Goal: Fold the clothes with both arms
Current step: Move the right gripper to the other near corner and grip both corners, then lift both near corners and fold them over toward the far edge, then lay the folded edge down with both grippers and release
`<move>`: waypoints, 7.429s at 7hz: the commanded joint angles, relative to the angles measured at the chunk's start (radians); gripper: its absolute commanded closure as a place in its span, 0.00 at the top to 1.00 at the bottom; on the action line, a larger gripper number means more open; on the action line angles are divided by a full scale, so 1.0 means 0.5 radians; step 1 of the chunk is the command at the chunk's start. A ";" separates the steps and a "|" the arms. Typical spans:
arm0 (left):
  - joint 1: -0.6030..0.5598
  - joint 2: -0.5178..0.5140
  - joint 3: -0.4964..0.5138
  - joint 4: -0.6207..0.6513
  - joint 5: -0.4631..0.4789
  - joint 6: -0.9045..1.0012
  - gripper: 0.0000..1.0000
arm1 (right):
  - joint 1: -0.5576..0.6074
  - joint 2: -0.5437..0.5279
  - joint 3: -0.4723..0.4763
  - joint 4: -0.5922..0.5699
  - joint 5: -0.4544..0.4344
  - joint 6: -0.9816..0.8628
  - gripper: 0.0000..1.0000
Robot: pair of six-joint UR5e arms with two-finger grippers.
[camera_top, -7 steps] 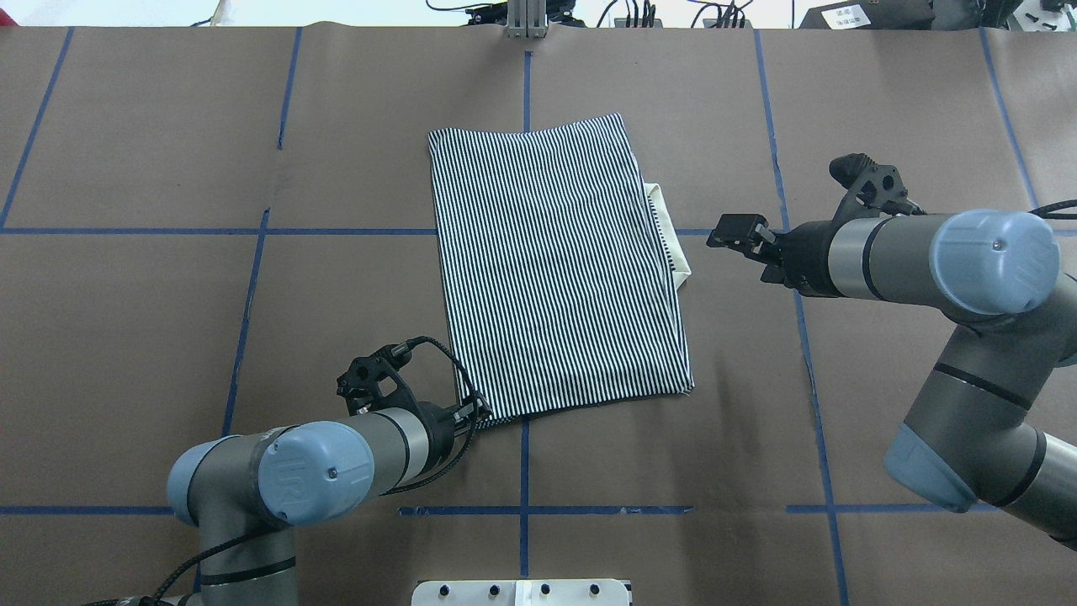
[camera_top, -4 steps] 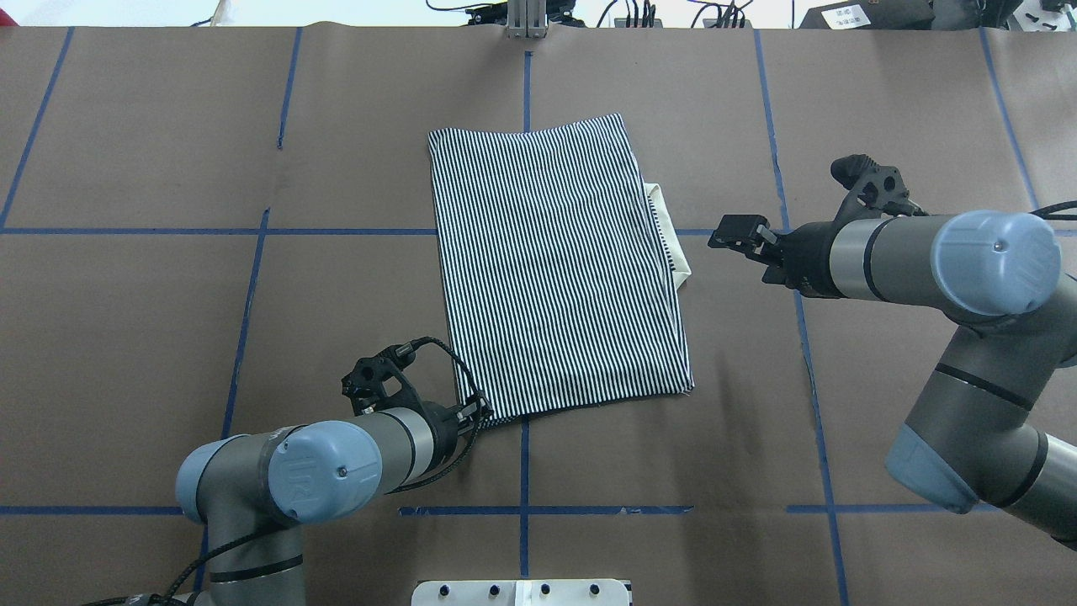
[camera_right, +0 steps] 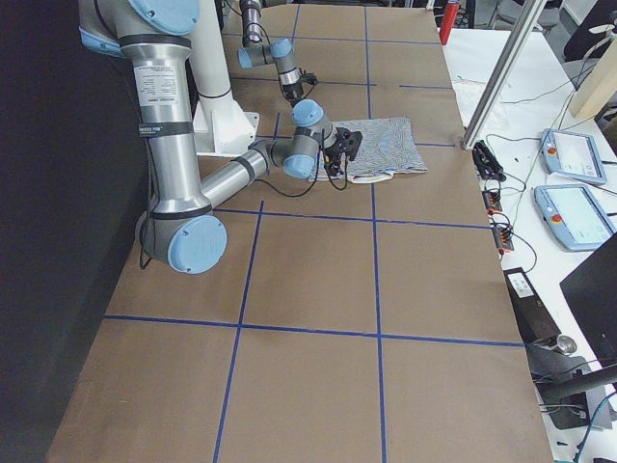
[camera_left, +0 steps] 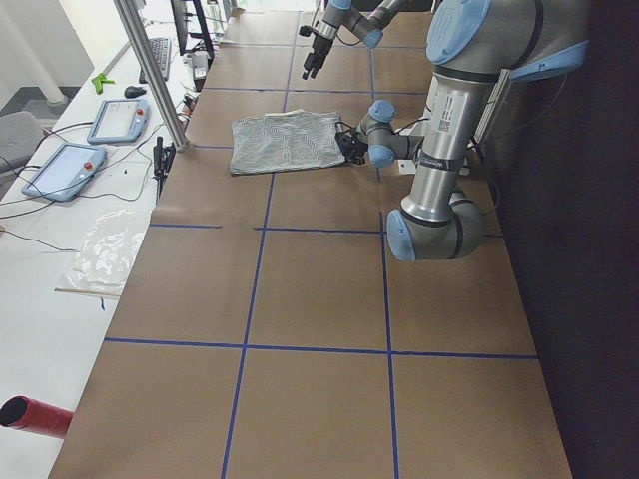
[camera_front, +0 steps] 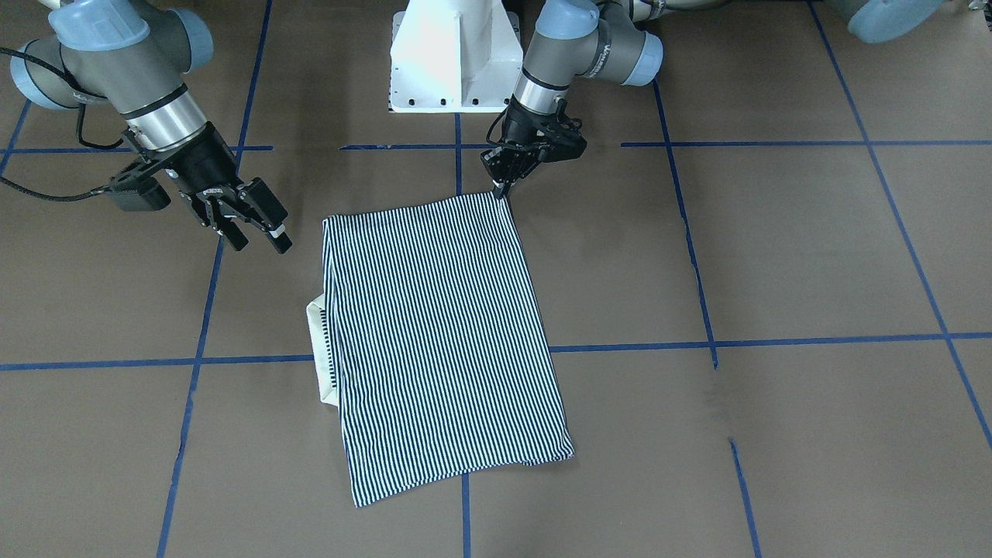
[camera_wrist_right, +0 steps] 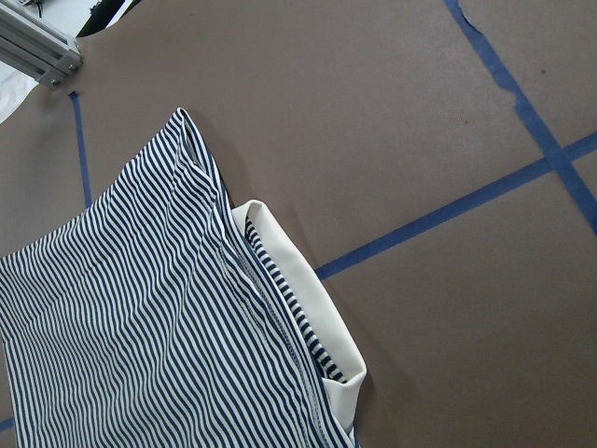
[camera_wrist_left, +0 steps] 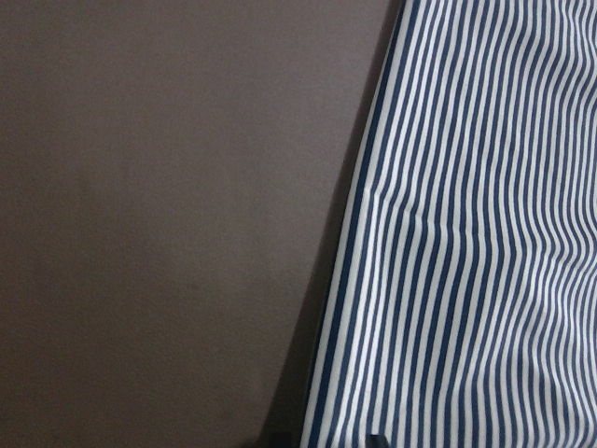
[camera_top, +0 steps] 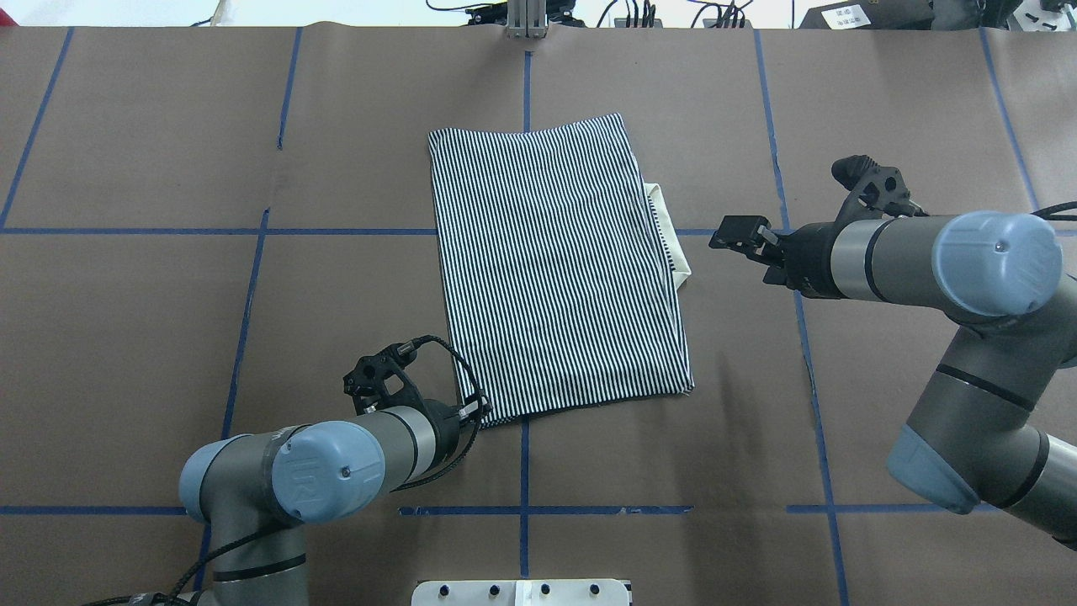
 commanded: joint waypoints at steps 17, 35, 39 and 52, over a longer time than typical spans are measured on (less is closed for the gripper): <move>0.000 -0.026 -0.052 -0.008 -0.004 0.013 0.00 | -0.589 0.685 -0.302 -1.340 -0.445 0.515 0.64; -0.364 -0.130 -0.891 1.048 -0.246 0.469 0.00 | -0.752 0.856 0.396 -1.941 -0.543 0.788 0.00; -0.620 -0.287 -0.412 0.902 -0.335 0.650 0.00 | -0.427 1.095 -0.162 -1.663 -0.495 0.601 0.00; -0.892 -0.313 0.409 0.144 -0.508 1.367 1.00 | -0.230 1.268 -0.949 -1.039 -0.409 0.123 1.00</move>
